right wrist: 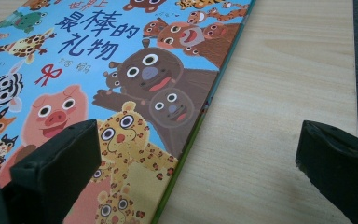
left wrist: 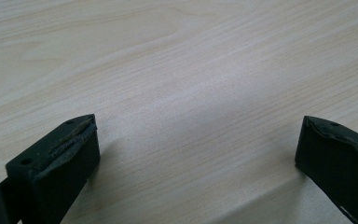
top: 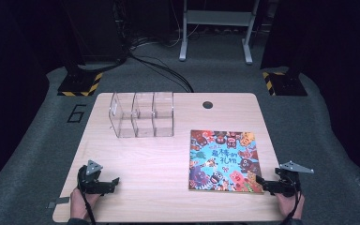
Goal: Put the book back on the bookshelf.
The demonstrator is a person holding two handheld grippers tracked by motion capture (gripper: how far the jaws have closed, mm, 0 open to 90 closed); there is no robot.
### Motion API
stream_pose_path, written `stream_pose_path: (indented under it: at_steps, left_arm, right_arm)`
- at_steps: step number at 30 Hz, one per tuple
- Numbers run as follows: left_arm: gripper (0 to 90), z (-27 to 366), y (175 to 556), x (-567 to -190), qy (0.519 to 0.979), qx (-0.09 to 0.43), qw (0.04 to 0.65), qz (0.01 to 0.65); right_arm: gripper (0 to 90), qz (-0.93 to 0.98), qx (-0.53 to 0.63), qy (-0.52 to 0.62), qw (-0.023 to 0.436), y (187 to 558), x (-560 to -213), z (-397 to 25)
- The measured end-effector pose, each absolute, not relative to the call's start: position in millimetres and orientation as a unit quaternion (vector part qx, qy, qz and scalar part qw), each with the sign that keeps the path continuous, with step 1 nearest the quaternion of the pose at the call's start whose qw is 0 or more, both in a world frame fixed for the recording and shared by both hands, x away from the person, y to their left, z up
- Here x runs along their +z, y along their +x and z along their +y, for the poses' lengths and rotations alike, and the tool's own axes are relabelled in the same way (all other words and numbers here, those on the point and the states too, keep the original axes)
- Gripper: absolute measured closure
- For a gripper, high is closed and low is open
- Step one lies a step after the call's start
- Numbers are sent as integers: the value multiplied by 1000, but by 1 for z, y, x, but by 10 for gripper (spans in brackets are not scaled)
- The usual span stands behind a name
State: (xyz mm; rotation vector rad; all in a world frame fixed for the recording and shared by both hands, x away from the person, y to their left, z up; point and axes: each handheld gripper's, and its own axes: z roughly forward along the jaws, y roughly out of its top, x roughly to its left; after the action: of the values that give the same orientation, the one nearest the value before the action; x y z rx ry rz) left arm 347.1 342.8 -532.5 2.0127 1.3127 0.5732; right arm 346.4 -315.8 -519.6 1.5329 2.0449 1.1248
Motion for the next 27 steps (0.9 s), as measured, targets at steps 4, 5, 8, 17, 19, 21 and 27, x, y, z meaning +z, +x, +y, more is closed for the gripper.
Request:
stream_pose_path:
  at_steps: [4,5,8,17,19,21,27]
  left_arm:
    - [0,343,347,-533,769,219,329,502]
    - [0,343,347,-533,769,219,329,502]
    - [0,342,347,-532,769,219,329,503]
    - [0,342,348,-532,769,219,329,503]
    - [0,342,348,-533,768,219,329,503]
    - [0,342,348,-533,768,219,329,503]
    - [0,342,348,-533,769,219,329,503]
  right_arm:
    - [0,730,389,535,174,350,-519,-317]
    - [0,724,391,543,170,350,-518,-316]
    - [0,724,393,542,167,354,-513,-316]
    - [0,739,384,530,162,383,-497,-307]
    - [0,744,380,528,154,393,-496,-304]
    - [0,749,371,529,146,403,-496,-300]
    - [135,749,371,537,118,435,-500,-298]
